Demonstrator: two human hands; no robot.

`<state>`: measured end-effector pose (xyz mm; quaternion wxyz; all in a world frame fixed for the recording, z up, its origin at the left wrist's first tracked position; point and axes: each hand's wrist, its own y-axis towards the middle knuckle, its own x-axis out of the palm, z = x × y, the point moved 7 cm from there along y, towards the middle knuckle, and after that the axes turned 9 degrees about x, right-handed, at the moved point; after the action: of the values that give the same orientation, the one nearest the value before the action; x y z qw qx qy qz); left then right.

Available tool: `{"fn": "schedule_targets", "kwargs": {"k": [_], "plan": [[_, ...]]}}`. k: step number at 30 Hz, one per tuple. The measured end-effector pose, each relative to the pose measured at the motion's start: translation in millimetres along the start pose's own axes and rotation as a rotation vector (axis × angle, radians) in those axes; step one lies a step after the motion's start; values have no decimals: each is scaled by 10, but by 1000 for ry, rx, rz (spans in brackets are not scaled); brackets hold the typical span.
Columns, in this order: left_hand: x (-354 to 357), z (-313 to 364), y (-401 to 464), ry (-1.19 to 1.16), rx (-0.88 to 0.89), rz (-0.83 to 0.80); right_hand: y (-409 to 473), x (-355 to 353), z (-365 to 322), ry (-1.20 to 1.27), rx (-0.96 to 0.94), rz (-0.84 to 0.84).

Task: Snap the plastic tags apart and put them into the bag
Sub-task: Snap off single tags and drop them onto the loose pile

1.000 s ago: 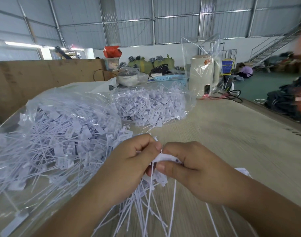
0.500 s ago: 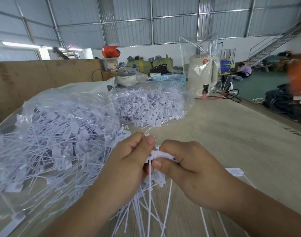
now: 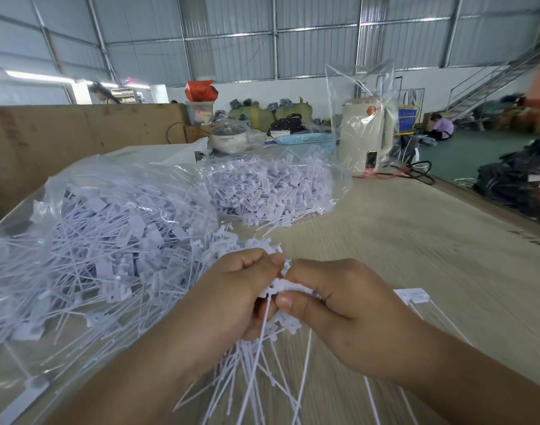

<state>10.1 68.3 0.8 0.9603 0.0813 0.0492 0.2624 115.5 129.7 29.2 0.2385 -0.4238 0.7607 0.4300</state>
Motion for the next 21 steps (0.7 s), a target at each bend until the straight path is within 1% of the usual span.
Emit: {"fn": "schedule_targets", "kwargs": {"k": [7,12,16,21], "plan": [[3,-99,-8,4,-111,-49,-8,40,-16,-102,-4,-44],[36,-43,1,-88,-71,-46,25,40,24,95,42,-65],[60,-2,-3,-197,-40,-38,36,-49,6,247,16,26],[118,1,1,-367,-56,-43,36,-94,-49,395,-15,38]]}}
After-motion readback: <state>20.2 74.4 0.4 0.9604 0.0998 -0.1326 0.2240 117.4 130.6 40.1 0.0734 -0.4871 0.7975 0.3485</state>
